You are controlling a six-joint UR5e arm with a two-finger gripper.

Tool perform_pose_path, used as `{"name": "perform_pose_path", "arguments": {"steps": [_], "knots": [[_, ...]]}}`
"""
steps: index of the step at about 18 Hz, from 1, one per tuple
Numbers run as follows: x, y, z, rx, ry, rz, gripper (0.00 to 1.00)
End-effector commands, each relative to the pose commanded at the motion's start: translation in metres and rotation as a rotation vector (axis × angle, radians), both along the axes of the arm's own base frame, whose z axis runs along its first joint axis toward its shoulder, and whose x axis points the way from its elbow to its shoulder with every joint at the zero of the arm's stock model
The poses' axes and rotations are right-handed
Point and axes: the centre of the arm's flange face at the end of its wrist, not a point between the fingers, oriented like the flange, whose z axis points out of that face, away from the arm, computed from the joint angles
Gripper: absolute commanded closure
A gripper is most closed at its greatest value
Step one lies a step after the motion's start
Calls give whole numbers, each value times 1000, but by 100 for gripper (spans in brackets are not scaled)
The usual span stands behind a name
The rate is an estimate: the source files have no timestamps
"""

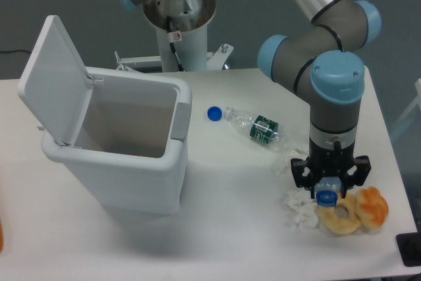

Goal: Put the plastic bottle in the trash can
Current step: 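Lift the blue plastic bottle upward with the gripper, then carry the held blue bottle over the open white trash can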

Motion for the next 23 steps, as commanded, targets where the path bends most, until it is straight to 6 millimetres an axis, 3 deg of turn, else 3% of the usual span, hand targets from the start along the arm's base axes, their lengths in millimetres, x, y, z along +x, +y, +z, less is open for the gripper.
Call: {"name": "perform_pose_path", "arguments": {"steps": [3, 8, 11, 13, 16, 23], "knots": [[-2, -2, 9, 24, 4, -3, 92], [7, -3, 47, 124, 13, -23, 92], [23, -15, 111, 267, 37, -51, 92], [37, -21, 144, 330, 52, -72, 92], [55, -23, 175, 388, 63, -63, 92], [96, -18, 225, 596, 1, -62, 92]]}}
